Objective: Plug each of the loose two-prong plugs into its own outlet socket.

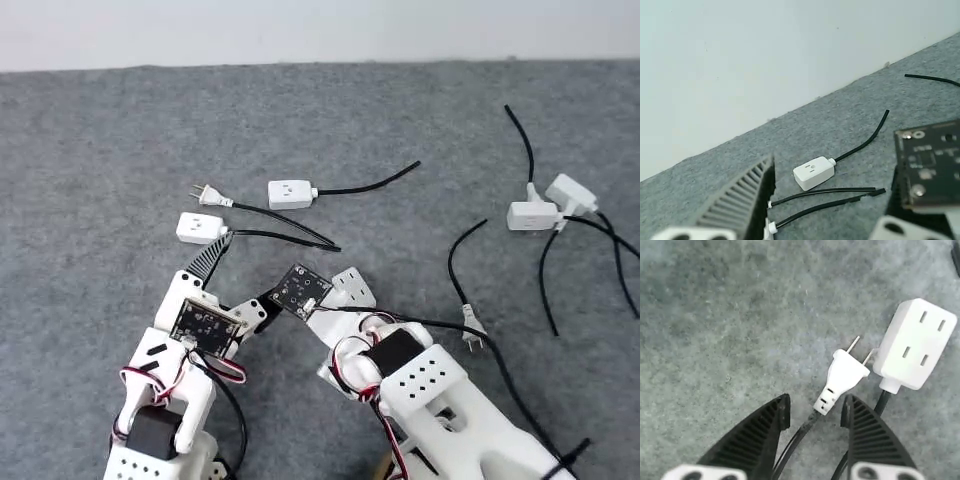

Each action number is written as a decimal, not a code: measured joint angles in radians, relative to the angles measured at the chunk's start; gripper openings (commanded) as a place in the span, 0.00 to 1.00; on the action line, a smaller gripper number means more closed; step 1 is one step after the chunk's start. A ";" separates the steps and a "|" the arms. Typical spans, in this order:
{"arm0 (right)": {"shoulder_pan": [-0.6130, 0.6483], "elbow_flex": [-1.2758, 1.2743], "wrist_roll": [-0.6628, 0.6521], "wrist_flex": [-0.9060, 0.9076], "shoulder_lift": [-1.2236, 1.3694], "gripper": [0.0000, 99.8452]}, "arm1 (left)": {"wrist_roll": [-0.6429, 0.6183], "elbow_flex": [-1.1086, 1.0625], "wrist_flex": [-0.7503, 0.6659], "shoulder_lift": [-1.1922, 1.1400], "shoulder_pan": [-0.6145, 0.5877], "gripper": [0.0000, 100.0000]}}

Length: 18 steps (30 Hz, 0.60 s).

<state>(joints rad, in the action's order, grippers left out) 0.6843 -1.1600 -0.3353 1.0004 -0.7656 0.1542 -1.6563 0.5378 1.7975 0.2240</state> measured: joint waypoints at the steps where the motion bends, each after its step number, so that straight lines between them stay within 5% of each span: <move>1: 0.000 0.000 0.000 0.000 0.000 0.16 | 0.000 0.000 0.000 0.000 0.000 0.35; 18: -0.054 -0.155 -0.046 -0.135 -0.020 0.16 | 0.000 -0.012 0.002 -0.002 -0.002 0.35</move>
<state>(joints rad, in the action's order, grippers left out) 0.6306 -1.3149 -0.3813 0.8654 -0.7856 0.1542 -1.6686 0.5393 1.7960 0.2225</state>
